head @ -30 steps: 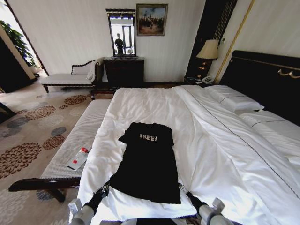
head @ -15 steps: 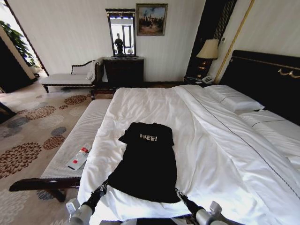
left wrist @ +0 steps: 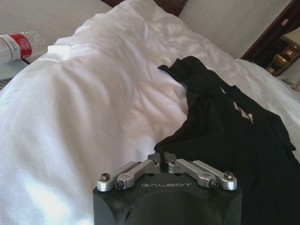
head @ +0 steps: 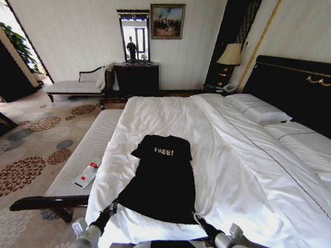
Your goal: Fold the clothes on the bed.
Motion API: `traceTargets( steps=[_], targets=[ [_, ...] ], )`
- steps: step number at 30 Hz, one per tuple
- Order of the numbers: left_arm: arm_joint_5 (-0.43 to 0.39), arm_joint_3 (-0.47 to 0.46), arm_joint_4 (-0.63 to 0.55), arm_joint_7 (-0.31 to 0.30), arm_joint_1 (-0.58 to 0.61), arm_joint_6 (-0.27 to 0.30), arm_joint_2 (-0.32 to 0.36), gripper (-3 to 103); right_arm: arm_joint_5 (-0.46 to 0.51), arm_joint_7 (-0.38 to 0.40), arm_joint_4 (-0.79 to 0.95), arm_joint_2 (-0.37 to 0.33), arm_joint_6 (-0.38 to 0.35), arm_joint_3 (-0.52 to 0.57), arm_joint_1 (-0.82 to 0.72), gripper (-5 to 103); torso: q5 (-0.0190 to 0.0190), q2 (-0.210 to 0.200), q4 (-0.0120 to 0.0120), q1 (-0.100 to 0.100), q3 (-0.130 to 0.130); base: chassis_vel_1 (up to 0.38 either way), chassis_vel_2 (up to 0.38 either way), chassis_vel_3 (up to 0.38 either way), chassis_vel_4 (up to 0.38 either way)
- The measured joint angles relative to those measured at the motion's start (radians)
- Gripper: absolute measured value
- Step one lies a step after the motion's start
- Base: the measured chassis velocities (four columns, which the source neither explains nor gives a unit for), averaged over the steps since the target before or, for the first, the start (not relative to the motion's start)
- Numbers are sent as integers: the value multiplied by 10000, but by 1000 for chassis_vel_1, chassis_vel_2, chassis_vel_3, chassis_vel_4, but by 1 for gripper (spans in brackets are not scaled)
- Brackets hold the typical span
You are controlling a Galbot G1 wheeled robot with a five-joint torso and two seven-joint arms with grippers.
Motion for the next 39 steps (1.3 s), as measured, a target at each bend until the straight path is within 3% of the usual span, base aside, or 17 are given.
traceTargets(
  steps=[8, 10, 12, 24, 29, 39],
  targets=[
    [65, 101, 43, 1, -46, -16, -40, 3, 87, 189, 201, 62, -114, -164, -121, 8, -1, 1, 0, 0, 0, 0, 0, 0, 0],
    [75, 101, 32, 1, -27, -23, -52, 3, 81, 201, 215, 77, -113, -186, -128, 8, 0, 0, 0, 0, 0, 0, 0, 0, 0],
    [105, 77, 24, 17, 31, -61, -61, 3, 74, 238, 268, 121, -109, -222, -142, 2, 0, 1, 0, 0, -1, 0, 0, 0, 0],
    [639, -33, -253, -443, 486, -508, -358, 3, -248, 973, 1444, 157, -188, -306, -615, 1, -1, 2, 1, -1, 0, 0, 0, 0, 0],
    [993, -430, -890, -619, 1537, -829, -422, 3, -928, 1625, 2140, -65, -836, 186, -1213, 1, 0, 3, 1, 0, -1, 0, 0, 0, 0],
    [2061, -368, -1436, -639, 3126, -1651, -722, 3, -1073, 2579, 2451, -228, -1619, 627, -1544, 1, 0, 3, 1, 0, -1, 0, 0, 0, 0]
  ],
)
